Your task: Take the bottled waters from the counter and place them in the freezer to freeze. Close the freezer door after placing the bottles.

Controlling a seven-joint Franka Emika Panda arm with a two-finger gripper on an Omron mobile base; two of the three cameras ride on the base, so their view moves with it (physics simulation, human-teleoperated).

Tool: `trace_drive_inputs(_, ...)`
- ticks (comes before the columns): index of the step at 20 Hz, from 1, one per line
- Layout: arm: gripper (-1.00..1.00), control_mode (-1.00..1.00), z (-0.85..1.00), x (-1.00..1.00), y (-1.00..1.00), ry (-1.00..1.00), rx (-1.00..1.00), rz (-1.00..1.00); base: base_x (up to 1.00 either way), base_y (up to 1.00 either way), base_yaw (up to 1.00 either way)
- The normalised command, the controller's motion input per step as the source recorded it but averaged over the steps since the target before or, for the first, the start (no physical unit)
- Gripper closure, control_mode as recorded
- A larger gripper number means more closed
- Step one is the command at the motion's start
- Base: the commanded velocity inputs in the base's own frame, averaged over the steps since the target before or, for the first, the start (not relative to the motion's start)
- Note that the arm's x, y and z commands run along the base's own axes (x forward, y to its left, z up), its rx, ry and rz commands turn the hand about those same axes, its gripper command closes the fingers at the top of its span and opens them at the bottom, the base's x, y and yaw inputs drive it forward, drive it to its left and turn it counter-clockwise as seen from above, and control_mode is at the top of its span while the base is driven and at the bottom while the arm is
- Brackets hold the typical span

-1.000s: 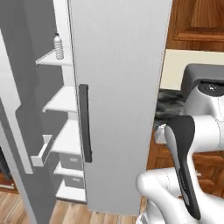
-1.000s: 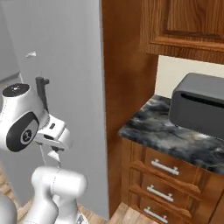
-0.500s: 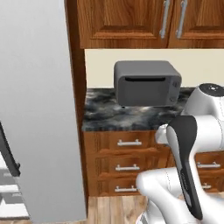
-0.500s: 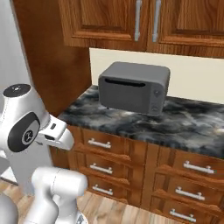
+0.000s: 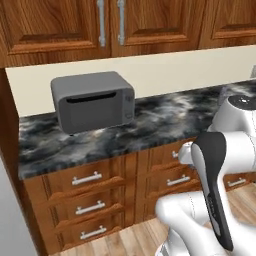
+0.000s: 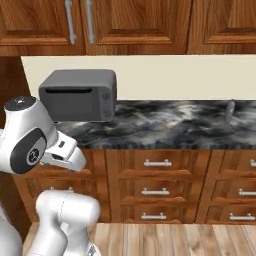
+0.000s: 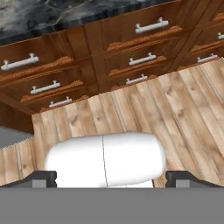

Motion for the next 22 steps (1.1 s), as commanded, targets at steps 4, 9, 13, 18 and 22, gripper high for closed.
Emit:
trace_drive_inputs(4,-1.00,1.00,0.00,0.00,0.00,0.00,0.00,0.00,0.41,-0.61,-0.03)
trace_drive_inputs(9,-1.00,1.00,0.00,0.00,0.00,0.00,0.00,0.00,0.36,-0.97,0.15)
trace_drive_inputs(13,-1.00,1.00,0.00,0.00,0.00,0.00,0.00,0.00,0.47,-1.00,0.26)
trace_drive_inputs(18,-1.00,1.00,0.00,0.00,0.00,0.00,0.00,0.00,0.74,-0.99,0.34)
trace_drive_inputs(22,-1.00,1.00,0.00,0.00,0.00,0.00,0.00,0.00,0.61,-0.89,0.25)
